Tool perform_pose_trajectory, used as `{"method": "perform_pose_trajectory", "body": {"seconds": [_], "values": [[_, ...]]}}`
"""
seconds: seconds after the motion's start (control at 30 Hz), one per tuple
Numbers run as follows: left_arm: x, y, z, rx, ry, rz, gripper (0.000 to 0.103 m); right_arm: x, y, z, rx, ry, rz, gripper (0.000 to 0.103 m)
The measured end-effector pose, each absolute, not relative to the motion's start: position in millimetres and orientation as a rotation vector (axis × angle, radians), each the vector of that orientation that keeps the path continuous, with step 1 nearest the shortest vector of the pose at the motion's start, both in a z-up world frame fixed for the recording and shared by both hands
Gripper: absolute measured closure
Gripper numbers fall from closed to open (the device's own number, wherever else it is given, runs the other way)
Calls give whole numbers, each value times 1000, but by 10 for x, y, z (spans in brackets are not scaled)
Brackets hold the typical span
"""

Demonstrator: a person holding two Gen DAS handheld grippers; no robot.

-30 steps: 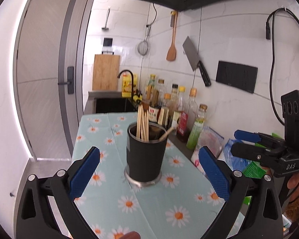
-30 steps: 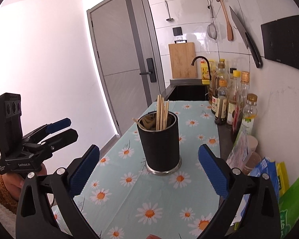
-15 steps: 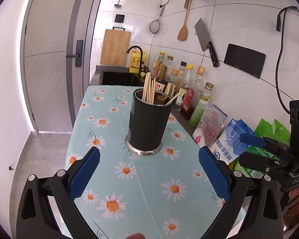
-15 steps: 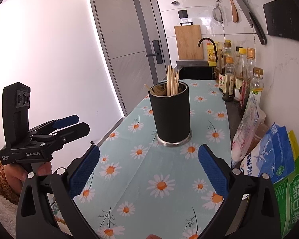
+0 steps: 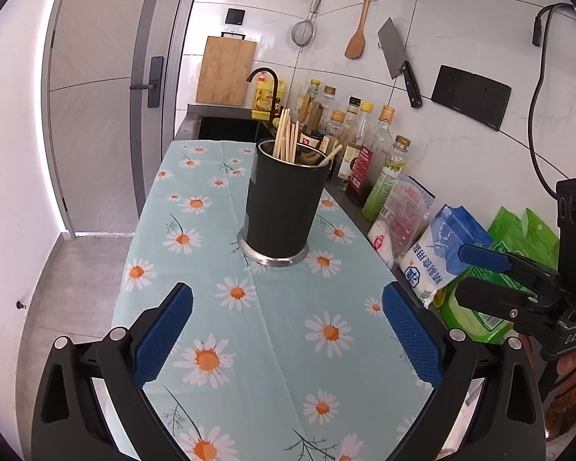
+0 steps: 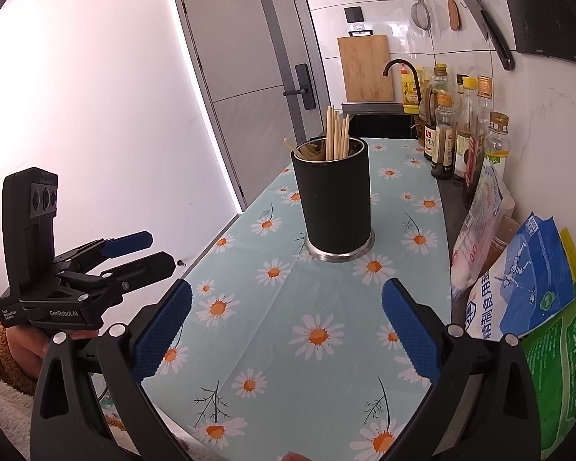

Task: Organize utensils

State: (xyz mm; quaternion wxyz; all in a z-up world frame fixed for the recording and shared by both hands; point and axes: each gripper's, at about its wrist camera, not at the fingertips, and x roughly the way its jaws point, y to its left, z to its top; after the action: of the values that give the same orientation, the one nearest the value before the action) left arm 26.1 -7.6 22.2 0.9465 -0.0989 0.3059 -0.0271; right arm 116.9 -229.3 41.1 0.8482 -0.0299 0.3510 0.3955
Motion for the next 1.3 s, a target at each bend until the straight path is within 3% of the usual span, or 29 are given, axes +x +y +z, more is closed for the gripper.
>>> {"method": "perform_pose_trajectory", "body": {"seconds": [1.3], "values": [[215, -184, 140, -209, 658, -79, 6, 1161, -2306, 382, -62, 759, 838, 5]]}}
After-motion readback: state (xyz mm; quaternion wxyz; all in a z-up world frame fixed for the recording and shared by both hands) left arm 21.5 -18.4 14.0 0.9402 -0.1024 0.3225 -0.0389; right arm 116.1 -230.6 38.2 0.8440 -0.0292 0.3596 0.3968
